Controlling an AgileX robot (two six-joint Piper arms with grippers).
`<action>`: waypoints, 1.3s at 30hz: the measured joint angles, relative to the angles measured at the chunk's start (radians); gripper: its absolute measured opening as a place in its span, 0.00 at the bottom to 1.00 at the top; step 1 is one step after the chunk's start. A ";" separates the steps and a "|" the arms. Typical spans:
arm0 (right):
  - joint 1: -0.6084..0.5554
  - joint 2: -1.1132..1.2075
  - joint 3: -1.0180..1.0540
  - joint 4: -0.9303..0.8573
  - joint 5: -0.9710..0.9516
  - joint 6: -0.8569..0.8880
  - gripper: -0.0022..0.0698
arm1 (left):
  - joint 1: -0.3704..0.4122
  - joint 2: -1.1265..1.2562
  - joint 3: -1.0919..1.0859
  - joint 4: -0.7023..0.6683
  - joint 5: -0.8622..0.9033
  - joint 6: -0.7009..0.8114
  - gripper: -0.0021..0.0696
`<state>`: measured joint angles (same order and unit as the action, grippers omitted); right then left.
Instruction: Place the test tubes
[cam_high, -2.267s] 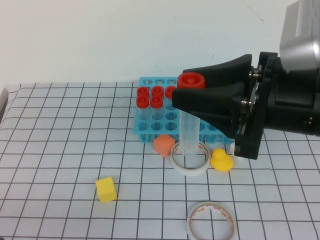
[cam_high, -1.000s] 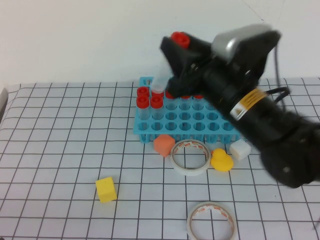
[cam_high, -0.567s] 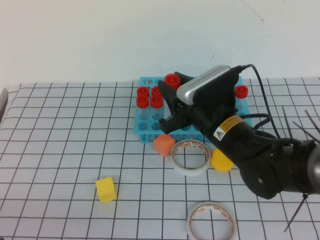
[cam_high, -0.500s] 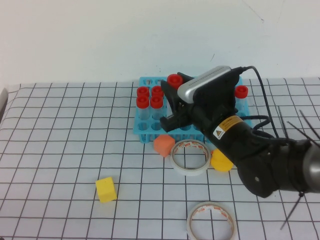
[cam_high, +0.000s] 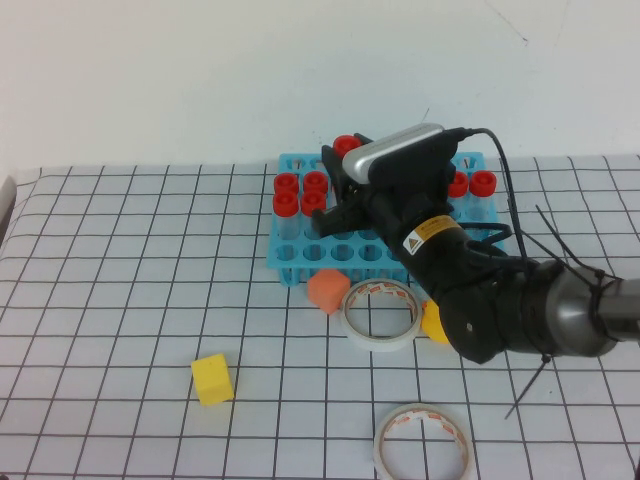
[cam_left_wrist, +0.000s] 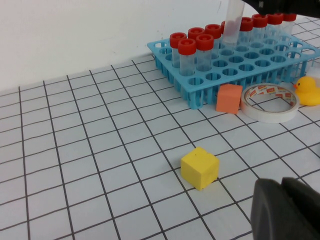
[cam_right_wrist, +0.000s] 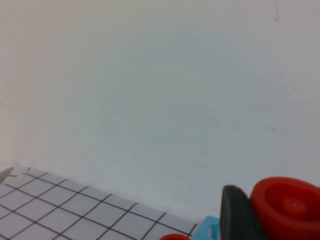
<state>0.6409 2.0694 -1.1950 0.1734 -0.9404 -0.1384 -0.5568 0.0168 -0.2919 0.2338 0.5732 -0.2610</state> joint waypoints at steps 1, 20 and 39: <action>-0.004 0.005 -0.006 0.005 0.002 0.000 0.42 | 0.000 0.000 0.000 0.000 0.000 0.000 0.03; -0.035 0.100 -0.062 -0.065 0.031 0.013 0.42 | 0.000 0.000 0.000 0.000 0.000 0.000 0.03; -0.036 0.139 -0.096 -0.057 0.034 -0.002 0.42 | 0.000 0.000 0.000 0.000 0.000 0.000 0.03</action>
<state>0.6051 2.2081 -1.2909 0.1164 -0.9068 -0.1404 -0.5568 0.0168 -0.2919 0.2334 0.5732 -0.2610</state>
